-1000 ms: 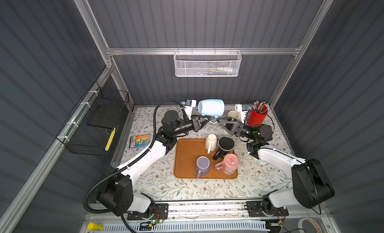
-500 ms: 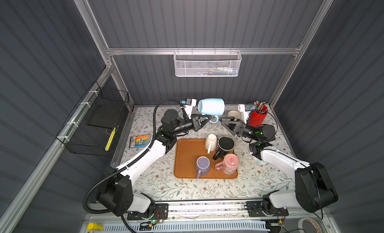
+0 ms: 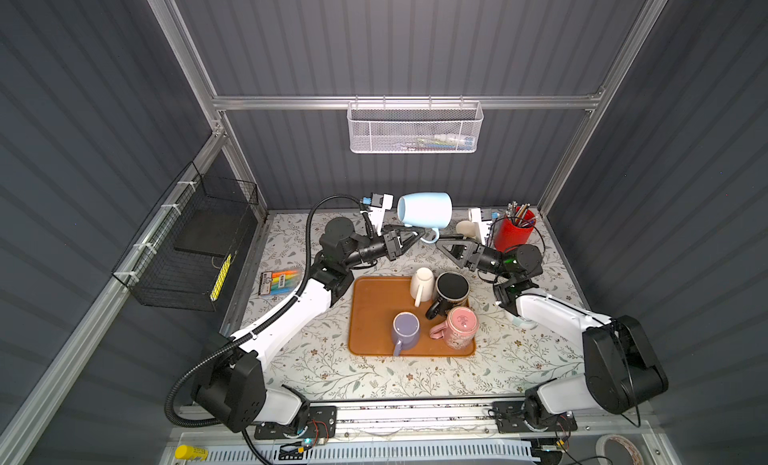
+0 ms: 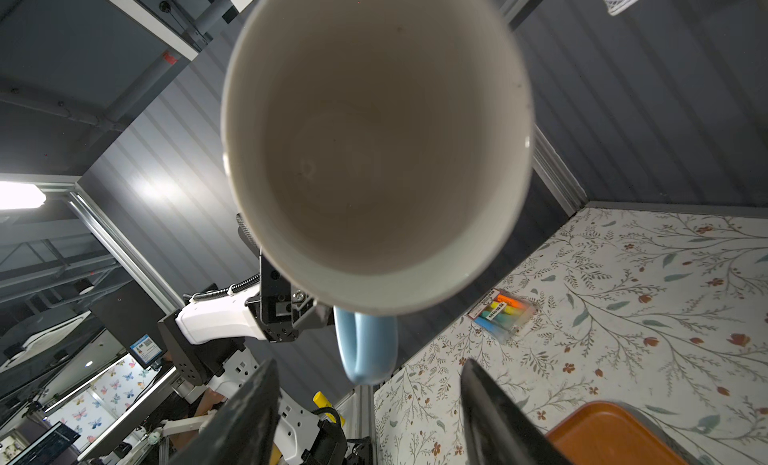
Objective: Turn the mug right side up
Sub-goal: 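Hold the light blue mug sideways while the right gripper moves to grasp its base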
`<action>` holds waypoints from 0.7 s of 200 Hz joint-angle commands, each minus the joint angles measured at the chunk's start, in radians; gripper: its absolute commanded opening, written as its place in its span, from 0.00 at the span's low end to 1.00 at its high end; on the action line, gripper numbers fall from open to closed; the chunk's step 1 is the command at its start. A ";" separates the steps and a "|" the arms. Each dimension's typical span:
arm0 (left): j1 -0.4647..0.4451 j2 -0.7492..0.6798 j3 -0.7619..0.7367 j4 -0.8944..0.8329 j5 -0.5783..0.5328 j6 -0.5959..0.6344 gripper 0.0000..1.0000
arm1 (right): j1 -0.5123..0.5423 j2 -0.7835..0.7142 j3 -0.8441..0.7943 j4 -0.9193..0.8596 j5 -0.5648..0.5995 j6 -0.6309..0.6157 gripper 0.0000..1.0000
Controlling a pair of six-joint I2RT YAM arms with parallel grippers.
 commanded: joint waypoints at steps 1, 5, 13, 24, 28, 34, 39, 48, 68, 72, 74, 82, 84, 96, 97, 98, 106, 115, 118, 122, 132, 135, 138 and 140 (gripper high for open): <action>0.003 -0.009 0.042 0.136 0.024 -0.019 0.00 | 0.005 0.023 0.049 0.085 0.002 0.038 0.67; 0.003 -0.006 0.042 0.139 0.023 -0.023 0.00 | 0.006 0.030 0.053 0.093 0.004 0.046 0.66; 0.003 -0.003 0.041 0.145 0.028 -0.027 0.00 | 0.007 0.041 0.062 0.111 0.006 0.063 0.65; 0.003 0.001 0.037 0.154 0.030 -0.034 0.00 | 0.008 0.056 0.074 0.142 0.008 0.086 0.64; 0.003 0.001 0.037 0.157 0.029 -0.036 0.00 | 0.008 0.062 0.078 0.151 0.009 0.094 0.63; 0.002 0.002 0.036 0.161 0.031 -0.039 0.00 | 0.007 0.069 0.085 0.164 0.011 0.103 0.63; 0.002 0.004 0.033 0.163 0.030 -0.040 0.00 | 0.008 0.075 0.090 0.173 0.013 0.112 0.62; 0.002 0.005 0.030 0.167 0.030 -0.042 0.00 | 0.009 0.086 0.100 0.182 0.015 0.123 0.61; 0.003 0.011 0.029 0.174 0.029 -0.045 0.00 | 0.011 0.100 0.119 0.187 0.017 0.132 0.58; 0.002 0.012 0.029 0.177 0.030 -0.047 0.00 | 0.013 0.102 0.123 0.186 0.020 0.133 0.58; 0.002 0.013 0.029 0.178 0.029 -0.048 0.00 | 0.014 0.103 0.125 0.185 0.019 0.132 0.58; 0.002 0.015 0.029 0.181 0.029 -0.049 0.00 | 0.016 0.104 0.131 0.183 0.020 0.130 0.57; 0.003 0.017 0.029 0.182 0.029 -0.050 0.00 | 0.018 0.107 0.133 0.183 0.020 0.131 0.57; 0.003 0.023 0.029 0.187 0.029 -0.053 0.00 | 0.021 0.112 0.141 0.179 0.022 0.128 0.56; 0.003 0.024 0.029 0.188 0.030 -0.053 0.00 | 0.021 0.112 0.142 0.179 0.023 0.129 0.56; 0.003 0.025 0.029 0.188 0.030 -0.053 0.00 | 0.022 0.112 0.143 0.178 0.023 0.129 0.56; 0.003 0.029 0.027 0.195 0.031 -0.057 0.00 | 0.023 0.114 0.148 0.177 0.025 0.129 0.55; 0.003 0.033 0.025 0.200 0.029 -0.060 0.00 | 0.027 0.116 0.153 0.177 0.026 0.129 0.54; 0.002 0.036 0.024 0.203 0.029 -0.061 0.00 | 0.028 0.118 0.154 0.177 0.027 0.129 0.54; 0.003 0.038 0.023 0.205 0.029 -0.062 0.00 | 0.029 0.119 0.156 0.177 0.029 0.128 0.54; 0.001 0.044 0.021 0.213 0.029 -0.068 0.00 | 0.029 0.119 0.160 0.177 0.031 0.129 0.52; 0.002 0.045 0.019 0.216 0.029 -0.069 0.00 | 0.031 0.122 0.161 0.176 0.032 0.129 0.52; 0.002 0.046 0.019 0.218 0.029 -0.070 0.00 | 0.030 0.122 0.162 0.176 0.032 0.128 0.52; 0.002 0.048 0.019 0.220 0.029 -0.071 0.00 | 0.031 0.122 0.163 0.176 0.033 0.128 0.51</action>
